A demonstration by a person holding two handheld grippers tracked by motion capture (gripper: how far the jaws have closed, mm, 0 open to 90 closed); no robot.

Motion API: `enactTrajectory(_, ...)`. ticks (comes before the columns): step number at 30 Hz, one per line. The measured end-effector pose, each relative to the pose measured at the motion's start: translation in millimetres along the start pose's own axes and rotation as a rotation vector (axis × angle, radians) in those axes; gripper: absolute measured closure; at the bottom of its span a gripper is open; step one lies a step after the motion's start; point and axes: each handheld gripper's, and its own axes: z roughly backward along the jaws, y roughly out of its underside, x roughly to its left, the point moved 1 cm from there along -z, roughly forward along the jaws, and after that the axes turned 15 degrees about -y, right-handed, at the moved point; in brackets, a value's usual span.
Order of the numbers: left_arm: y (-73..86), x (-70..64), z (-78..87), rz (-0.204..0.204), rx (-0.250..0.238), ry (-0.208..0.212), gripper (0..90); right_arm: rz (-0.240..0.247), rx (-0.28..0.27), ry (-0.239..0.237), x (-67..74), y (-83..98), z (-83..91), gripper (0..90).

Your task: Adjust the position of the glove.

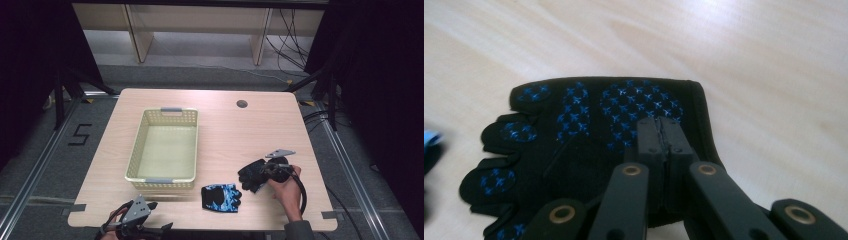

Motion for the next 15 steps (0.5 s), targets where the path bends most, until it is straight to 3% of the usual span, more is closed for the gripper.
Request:
enactTrajectory(2, -0.2, 2.3, 0.8, -0.035, 0.017, 0.001, 17.8, -0.04, -0.007, -0.019, 5.3, 12.9, 8.9, 89.1)
enactTrajectory(5, -0.1, -0.2, 0.5, -0.002, 0.01, -0.001, 17.8, -0.042, -0.007, -0.026, 10.1, 22.3, 15.0, 88.8)
enactTrajectory(7, -0.1, 0.8, 0.0, -0.033, 0.009, 0.001, 17.8, -0.051, -0.007, -0.021, 11.7, 25.5, 16.7, 88.6)
enactTrajectory(8, 0.4, -1.3, -0.3, -0.012, -0.001, 0.011, 17.8, -0.052, -0.014, -0.029, 13.7, 28.0, 18.7, 88.3)
enactTrajectory(9, 0.4, 0.0, 0.1, -0.031, 0.006, 0.002, 17.8, -0.059, -0.011, -0.017, 16.9, 31.6, 21.7, 87.5)
enactTrajectory(10, 0.0, -1.8, -0.6, -0.004, -0.012, 0.002, 17.8, -0.056, -0.008, -0.001, 20.7, 36.3, 25.4, 87.3)
enactTrajectory(13, -0.1, 0.8, 0.9, -0.034, 0.022, 0.002, 17.8, -0.049, -0.013, -0.004, 23.0, 41.8, 28.1, 87.2)
enactTrajectory(14, 0.0, 0.9, 1.0, -0.038, 0.02, 0.003, 17.8, -0.073, -0.018, -0.02, 27.6, 47.3, 31.8, 87.3)
enactTrajectory(15, 0.1, -1.8, -0.2, -0.007, -0.008, 0.008, 17.8, -0.073, -0.018, -0.02, 27.6, 47.3, 31.8, 87.3)
